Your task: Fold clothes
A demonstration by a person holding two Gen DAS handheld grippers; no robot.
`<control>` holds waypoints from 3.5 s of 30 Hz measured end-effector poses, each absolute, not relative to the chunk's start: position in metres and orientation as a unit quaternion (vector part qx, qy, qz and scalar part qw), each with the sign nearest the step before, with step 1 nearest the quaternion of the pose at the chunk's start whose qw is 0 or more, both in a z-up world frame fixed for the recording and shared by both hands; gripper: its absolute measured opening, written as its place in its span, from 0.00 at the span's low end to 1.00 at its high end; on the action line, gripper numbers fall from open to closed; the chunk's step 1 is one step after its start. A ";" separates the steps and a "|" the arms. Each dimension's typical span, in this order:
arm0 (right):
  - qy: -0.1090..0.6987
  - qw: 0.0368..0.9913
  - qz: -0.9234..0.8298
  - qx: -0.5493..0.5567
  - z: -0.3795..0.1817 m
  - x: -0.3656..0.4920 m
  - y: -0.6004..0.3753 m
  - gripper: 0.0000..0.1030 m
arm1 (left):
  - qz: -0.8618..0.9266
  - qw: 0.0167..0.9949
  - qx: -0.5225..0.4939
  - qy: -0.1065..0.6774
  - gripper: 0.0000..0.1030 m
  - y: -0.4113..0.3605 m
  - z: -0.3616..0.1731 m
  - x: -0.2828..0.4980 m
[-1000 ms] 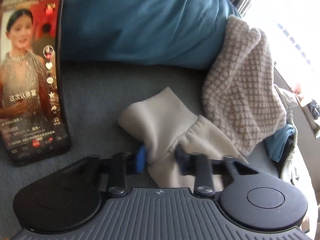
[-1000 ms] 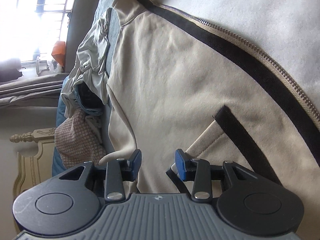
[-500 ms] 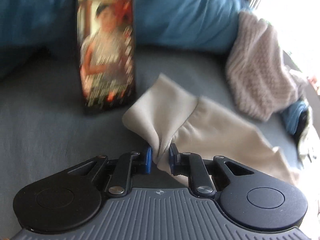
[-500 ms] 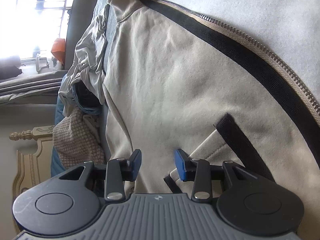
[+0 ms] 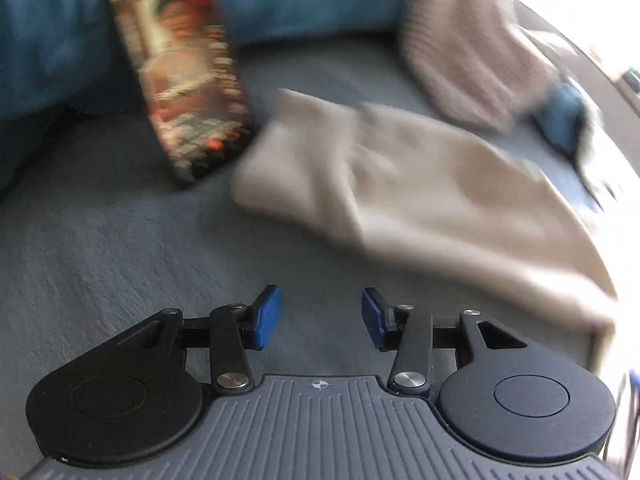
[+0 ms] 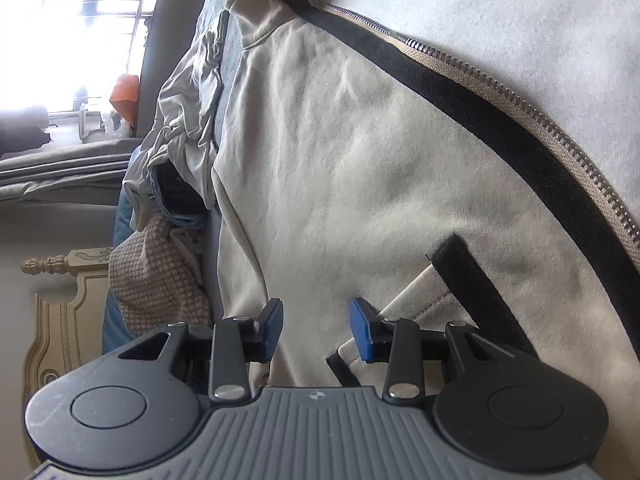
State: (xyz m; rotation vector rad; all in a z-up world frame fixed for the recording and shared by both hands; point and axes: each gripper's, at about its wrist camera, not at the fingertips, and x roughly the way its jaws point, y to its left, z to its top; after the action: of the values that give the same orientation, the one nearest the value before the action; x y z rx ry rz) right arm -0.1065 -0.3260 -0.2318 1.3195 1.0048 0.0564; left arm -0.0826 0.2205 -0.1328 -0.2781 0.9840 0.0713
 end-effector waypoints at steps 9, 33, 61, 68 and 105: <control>0.451 0.722 0.042 0.523 -0.209 -0.106 -0.315 0.39 | -0.152 0.928 -0.028 0.339 0.43 0.129 -0.091 -0.036; 0.449 0.778 0.382 -0.218 -0.165 0.076 -0.078 0.42 | -0.130 0.928 0.032 0.346 0.45 0.130 -0.181 0.030; 0.361 0.812 0.340 -0.307 -0.170 0.050 -0.068 0.01 | -0.099 0.935 0.043 0.339 0.47 0.125 -0.183 0.030; 0.375 0.859 0.266 -0.224 -0.203 0.063 -0.069 0.06 | -0.099 0.933 0.048 0.342 0.47 0.125 -0.182 0.031; 0.375 0.720 -0.047 0.582 -0.158 -0.274 -0.388 0.37 | -0.187 0.914 0.038 0.357 0.54 0.049 -0.126 -0.007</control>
State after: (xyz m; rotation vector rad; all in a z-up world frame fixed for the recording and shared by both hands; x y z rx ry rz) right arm -0.2738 -0.3880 -0.1581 1.2861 0.8283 -0.1049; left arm -0.0075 0.0487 -0.1263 0.0791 0.7346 -0.3849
